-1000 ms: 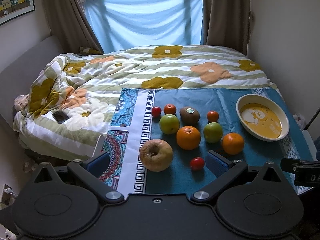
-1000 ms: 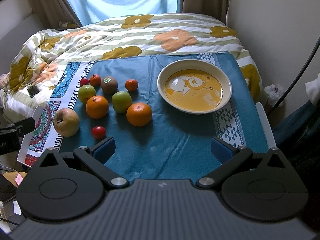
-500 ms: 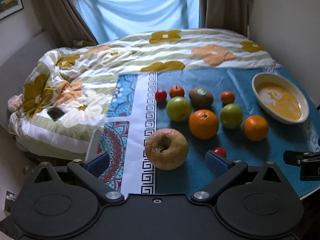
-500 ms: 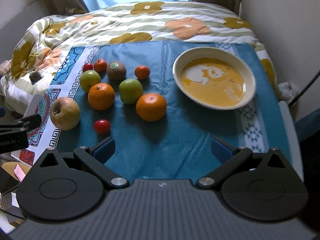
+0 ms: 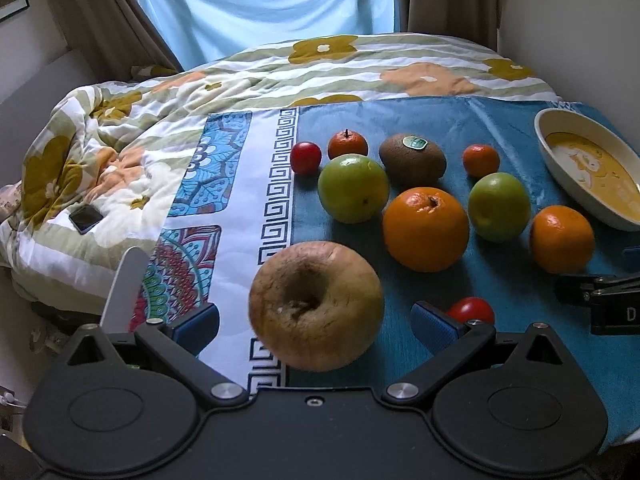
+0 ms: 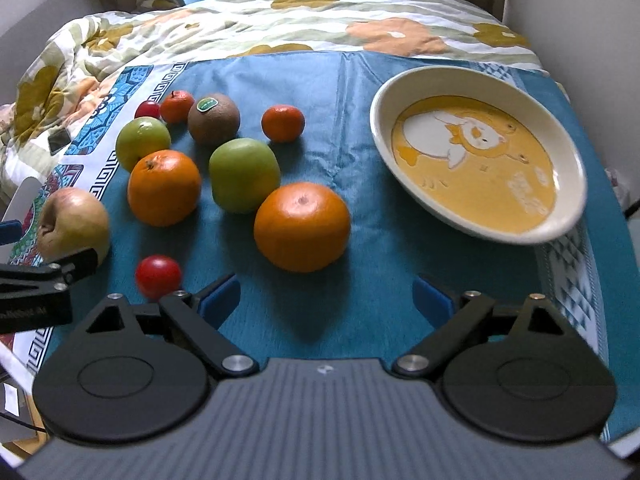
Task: Organize fruits
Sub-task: 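Grasp the wrinkled apple with left gripper while right gripper grasps the large orange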
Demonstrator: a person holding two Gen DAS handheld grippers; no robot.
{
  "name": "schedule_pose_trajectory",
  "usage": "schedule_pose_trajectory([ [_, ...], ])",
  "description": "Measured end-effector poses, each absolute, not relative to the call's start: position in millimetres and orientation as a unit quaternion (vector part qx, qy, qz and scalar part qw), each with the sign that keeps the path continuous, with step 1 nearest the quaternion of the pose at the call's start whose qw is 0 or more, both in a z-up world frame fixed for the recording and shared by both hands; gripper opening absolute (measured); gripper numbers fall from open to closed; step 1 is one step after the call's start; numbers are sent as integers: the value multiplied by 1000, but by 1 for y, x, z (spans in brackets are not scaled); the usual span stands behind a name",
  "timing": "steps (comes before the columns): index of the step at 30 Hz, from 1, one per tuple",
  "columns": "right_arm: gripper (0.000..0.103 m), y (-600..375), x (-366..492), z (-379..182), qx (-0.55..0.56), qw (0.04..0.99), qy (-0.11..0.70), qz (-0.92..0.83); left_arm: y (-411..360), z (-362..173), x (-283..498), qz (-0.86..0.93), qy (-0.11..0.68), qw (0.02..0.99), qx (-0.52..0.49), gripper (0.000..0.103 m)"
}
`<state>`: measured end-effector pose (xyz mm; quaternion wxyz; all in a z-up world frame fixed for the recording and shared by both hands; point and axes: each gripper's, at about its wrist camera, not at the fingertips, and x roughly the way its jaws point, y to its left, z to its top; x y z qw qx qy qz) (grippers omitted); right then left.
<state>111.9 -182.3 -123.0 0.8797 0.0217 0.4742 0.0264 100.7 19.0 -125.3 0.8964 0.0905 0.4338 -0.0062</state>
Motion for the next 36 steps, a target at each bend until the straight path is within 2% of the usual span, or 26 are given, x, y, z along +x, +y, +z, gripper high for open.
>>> schedule_pose_trajectory([
  [8,97,-177,129,-130,26,879,473,48,20,-135,113,-5,439,894,89,94],
  [13,89,-176,136,-132,26,879,473,49,20,-139,115,-4,447,890,90,80],
  [19,85,-172,141,-132,18,882,468,51,23,-139,113,-6,446,891,85,80],
  [22,75,-172,142,-134,16,883,467,49,24,-139,112,-4,447,891,78,80],
  [28,74,-172,137,-133,22,887,458,48,25,-136,104,-10,445,893,70,79],
  [36,73,-179,115,-108,47,893,445,39,20,-100,86,-24,414,907,77,80],
])
